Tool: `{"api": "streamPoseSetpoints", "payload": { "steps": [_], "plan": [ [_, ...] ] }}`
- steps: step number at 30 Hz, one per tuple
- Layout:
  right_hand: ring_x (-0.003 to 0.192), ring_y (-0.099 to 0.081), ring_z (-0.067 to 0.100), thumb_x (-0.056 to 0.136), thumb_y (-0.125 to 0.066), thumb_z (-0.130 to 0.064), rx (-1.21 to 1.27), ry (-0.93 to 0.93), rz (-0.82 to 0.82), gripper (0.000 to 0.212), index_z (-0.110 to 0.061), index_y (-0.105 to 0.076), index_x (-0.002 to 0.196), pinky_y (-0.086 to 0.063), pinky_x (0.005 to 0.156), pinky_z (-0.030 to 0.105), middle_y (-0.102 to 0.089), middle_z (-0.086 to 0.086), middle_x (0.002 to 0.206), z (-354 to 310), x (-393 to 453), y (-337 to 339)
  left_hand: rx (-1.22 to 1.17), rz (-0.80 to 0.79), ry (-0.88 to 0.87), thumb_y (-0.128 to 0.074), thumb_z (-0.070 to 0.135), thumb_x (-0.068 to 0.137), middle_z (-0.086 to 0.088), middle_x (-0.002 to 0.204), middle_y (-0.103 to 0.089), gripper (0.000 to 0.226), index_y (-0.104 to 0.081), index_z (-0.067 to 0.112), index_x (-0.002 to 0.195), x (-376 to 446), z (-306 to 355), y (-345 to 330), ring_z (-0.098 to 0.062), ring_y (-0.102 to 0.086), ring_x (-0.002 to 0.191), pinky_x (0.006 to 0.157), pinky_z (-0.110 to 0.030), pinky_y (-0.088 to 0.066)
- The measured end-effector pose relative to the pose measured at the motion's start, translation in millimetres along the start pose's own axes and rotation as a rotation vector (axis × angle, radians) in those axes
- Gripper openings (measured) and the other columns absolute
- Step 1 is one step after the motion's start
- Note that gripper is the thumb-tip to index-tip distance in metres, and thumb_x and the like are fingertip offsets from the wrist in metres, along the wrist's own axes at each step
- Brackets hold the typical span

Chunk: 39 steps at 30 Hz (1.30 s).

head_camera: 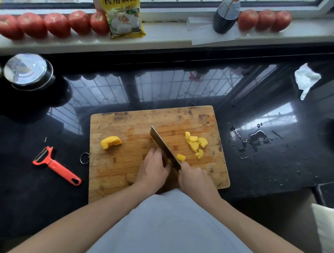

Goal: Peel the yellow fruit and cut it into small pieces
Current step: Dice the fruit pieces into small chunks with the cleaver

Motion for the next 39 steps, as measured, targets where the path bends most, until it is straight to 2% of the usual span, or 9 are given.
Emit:
{"api": "streamPoseSetpoints", "payload": {
  "steps": [4, 9, 13, 17, 22, 27, 32, 35, 39],
  "plan": [
    [0.081, -0.063, 0.024, 0.106, -0.041, -0.030, 0.019, -0.043, 0.007, 0.015, -0.021, -0.048, 0.096, -0.057, 0.071, 0.042, -0.061, 0.002, 0.084, 10, -5, 6, 0.027, -0.014, -0.017, -0.071, 0.029, 0.093, 0.007, 0.108, -0.052, 0.016, -0.057, 0.028, 0.098, 1, 4, -3, -0.014, -0.054, 0.096, 0.079, -0.029, -0.048],
    [0.081, -0.062, 0.017, 0.107, -0.042, -0.033, 0.050, -0.078, 0.013, 0.014, -0.024, -0.048, 0.099, -0.056, 0.068, 0.032, -0.064, 0.001, 0.092, 23, -11, 8, 0.049, -0.015, -0.035, -0.067, 0.034, 0.095, 0.008, 0.103, -0.051, 0.013, -0.055, 0.028, 0.097, 2, 4, -2, -0.013, -0.056, 0.091, 0.079, -0.036, -0.056],
    [0.073, -0.054, 0.018, 0.106, -0.042, -0.033, 0.074, -0.092, 0.014, 0.018, -0.023, -0.042, 0.092, -0.042, 0.059, 0.029, -0.056, 0.000, 0.083, 23, -8, 3, 0.154, -0.083, -0.226, -0.066, 0.036, 0.094, 0.011, 0.105, -0.044, 0.023, -0.044, 0.030, 0.098, -6, 10, -7, -0.016, -0.054, 0.087, 0.070, -0.034, -0.045],
    [0.061, -0.047, 0.003, 0.105, -0.046, -0.030, 0.160, -0.074, 0.004, 0.018, -0.025, -0.043, 0.089, -0.031, 0.049, 0.020, -0.051, -0.007, 0.074, 17, -6, -1, 0.143, -0.030, -0.224, -0.064, 0.029, 0.097, 0.012, 0.101, -0.044, 0.021, -0.043, 0.030, 0.097, -5, 5, -4, -0.019, -0.058, 0.095, 0.069, -0.030, -0.041],
    [0.067, -0.052, 0.005, 0.105, -0.046, -0.032, 0.175, -0.086, -0.004, 0.016, -0.025, -0.047, 0.092, -0.039, 0.053, 0.022, -0.057, -0.004, 0.081, 22, -9, 0, 0.153, -0.035, -0.205, -0.065, 0.028, 0.096, 0.010, 0.102, -0.052, 0.017, -0.048, 0.029, 0.100, -6, 5, -3, -0.014, -0.056, 0.092, 0.072, -0.031, -0.048],
    [0.075, -0.058, 0.012, 0.106, -0.045, -0.034, 0.131, -0.123, 0.011, 0.015, -0.024, -0.047, 0.095, -0.054, 0.066, 0.030, -0.060, -0.002, 0.086, 29, -18, 1, 0.177, -0.018, -0.175, -0.062, 0.029, 0.098, 0.011, 0.100, -0.049, 0.016, -0.046, 0.030, 0.101, -2, 10, -2, -0.012, -0.054, 0.088, 0.061, -0.021, -0.035],
    [0.077, -0.062, 0.015, 0.105, -0.045, -0.036, 0.108, -0.182, 0.042, 0.016, -0.023, -0.049, 0.096, -0.059, 0.070, 0.036, -0.062, -0.001, 0.086, 38, -24, -2, 0.327, -0.073, -0.358, -0.057, 0.030, 0.101, 0.007, 0.111, -0.050, 0.022, -0.055, 0.027, 0.123, -5, 5, -2, -0.012, -0.051, 0.084, 0.065, -0.025, -0.041],
    [0.076, -0.061, 0.012, 0.106, -0.044, -0.035, 0.100, -0.166, 0.030, 0.015, -0.024, -0.048, 0.096, -0.059, 0.069, 0.033, -0.062, -0.002, 0.086, 39, -22, -3, 0.431, -0.095, -0.438, -0.057, 0.030, 0.103, 0.005, 0.115, -0.054, 0.025, -0.059, 0.027, 0.128, -5, 3, 2, -0.014, -0.057, 0.091, 0.068, -0.026, -0.048],
    [0.076, -0.059, 0.015, 0.107, -0.043, -0.034, 0.050, -0.090, 0.007, 0.016, -0.025, -0.043, 0.094, -0.049, 0.060, 0.026, -0.065, 0.001, 0.092, 34, -19, 0, 0.514, -0.112, -0.330, -0.052, 0.034, 0.106, 0.003, 0.107, -0.065, 0.016, -0.058, 0.025, 0.118, -7, 1, 16, -0.020, -0.066, 0.097, 0.077, -0.033, -0.057]
  ]
}}
Point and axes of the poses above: each hand's wrist, its own x-axis towards the middle knuckle, its own y-axis out of the back of the hand, z = x × y, the point moved 1 cm from there along x, towards the middle knuckle
